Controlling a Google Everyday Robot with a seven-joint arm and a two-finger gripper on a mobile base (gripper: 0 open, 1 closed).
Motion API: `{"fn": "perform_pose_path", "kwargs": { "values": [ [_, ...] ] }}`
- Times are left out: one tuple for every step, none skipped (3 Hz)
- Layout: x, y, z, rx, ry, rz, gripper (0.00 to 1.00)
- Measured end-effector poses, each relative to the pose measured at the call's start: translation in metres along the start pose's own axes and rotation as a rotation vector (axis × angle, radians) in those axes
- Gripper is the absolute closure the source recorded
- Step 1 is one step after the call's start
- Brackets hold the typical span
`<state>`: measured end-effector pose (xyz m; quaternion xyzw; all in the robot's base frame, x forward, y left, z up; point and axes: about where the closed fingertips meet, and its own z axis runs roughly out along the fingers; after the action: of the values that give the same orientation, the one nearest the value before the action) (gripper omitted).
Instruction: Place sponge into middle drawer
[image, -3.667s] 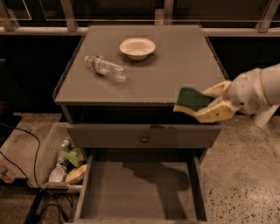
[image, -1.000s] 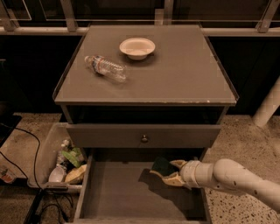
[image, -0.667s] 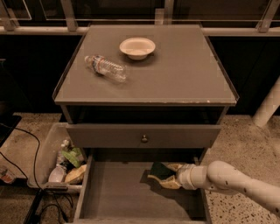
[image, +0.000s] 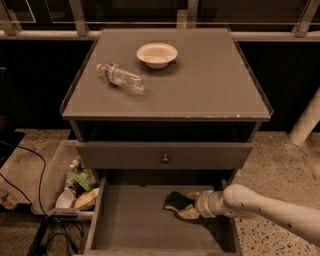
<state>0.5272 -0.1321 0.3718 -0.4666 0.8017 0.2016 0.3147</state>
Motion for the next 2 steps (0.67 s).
{"fn": "perform_pose_path", "kwargs": {
  "values": [
    [0.0009, 0.0008, 0.0024, -0.004, 0.004, -0.001, 0.82],
    [0.0009, 0.0008, 0.0025, -0.004, 0.004, -0.001, 0.58]
  ]
}}
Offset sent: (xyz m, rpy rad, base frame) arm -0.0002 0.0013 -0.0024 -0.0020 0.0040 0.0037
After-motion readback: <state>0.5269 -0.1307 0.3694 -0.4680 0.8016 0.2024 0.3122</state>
